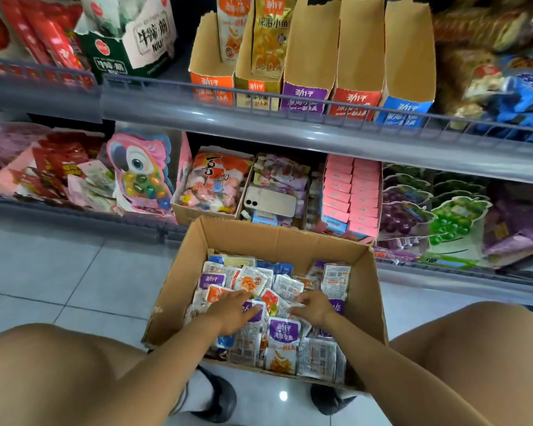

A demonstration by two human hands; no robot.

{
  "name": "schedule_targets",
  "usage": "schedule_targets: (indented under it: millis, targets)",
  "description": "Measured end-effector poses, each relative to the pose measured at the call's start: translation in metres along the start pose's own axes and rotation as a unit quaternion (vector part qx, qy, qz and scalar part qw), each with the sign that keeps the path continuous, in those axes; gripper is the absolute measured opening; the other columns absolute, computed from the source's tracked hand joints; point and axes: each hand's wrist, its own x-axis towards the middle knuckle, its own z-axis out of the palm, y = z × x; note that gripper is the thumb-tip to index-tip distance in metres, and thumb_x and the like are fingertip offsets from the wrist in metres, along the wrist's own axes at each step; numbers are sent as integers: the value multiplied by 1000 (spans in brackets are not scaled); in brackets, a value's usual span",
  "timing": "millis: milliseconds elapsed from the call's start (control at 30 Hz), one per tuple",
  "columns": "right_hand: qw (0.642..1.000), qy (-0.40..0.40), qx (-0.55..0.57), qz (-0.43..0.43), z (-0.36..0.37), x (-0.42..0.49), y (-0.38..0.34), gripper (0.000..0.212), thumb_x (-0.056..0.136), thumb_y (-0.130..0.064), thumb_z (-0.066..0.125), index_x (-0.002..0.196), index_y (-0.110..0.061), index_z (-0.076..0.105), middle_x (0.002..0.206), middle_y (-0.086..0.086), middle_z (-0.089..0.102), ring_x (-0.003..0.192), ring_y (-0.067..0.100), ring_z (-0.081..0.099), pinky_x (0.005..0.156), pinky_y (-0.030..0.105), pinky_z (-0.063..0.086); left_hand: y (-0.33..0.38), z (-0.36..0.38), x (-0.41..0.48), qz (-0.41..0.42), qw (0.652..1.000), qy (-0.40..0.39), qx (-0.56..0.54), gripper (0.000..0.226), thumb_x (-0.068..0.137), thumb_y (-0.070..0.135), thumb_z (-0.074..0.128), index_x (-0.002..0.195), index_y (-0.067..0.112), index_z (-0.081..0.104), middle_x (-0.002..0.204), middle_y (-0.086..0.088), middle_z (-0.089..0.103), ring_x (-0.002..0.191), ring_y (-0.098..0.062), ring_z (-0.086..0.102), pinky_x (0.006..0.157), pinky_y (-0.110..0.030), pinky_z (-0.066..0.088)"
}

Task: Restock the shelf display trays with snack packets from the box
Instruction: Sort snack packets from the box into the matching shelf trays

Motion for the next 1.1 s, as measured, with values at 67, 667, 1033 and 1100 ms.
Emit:
schedule_targets:
  millis: [67, 667, 1033, 1100]
  targets:
    - [999, 14, 23, -30, -8, -7, -6, 22, 81, -3, 71, 67, -12, 56, 77, 1, 55, 85, 17, 57, 95, 31, 44, 2, -3, -3, 4, 999, 23, -42, 60, 97, 52, 32, 148, 22, 24, 157, -1, 18, 144, -21, 16, 116, -35, 18]
    - [917, -15, 330, -225, -49, -124, -129, 33, 84, -28, 59, 111, -10, 65, 107, 12, 71, 99, 28, 67, 90, 39, 52, 88, -80, -67, 121, 791, 227, -556, 17, 79, 15, 74, 93, 22, 65, 93, 8, 71, 81, -1, 67, 62, -11, 50]
    - [893, 56, 332, -298, -61, -148, -180, 21, 92, -21, 57, 106, -9, 66, 97, 9, 74, 88, 24, 71, 72, 27, 56, 109, -127, -109, 154, 778, 258, -552, 16, 89, 27, 62, 104, 28, 60, 94, 10, 69, 71, 2, 65, 54, -7, 48]
    - [886, 103, 340, -298, -66, -151, -186, 16, 92, -22, 57, 102, -14, 67, 94, 3, 75, 87, 18, 71, 71, 24, 55, 108, -134, -112, 136, 775, 261, -559, 27, 89, 44, 56, 112, 30, 54, 101, 9, 66, 81, 0, 63, 67, -8, 51]
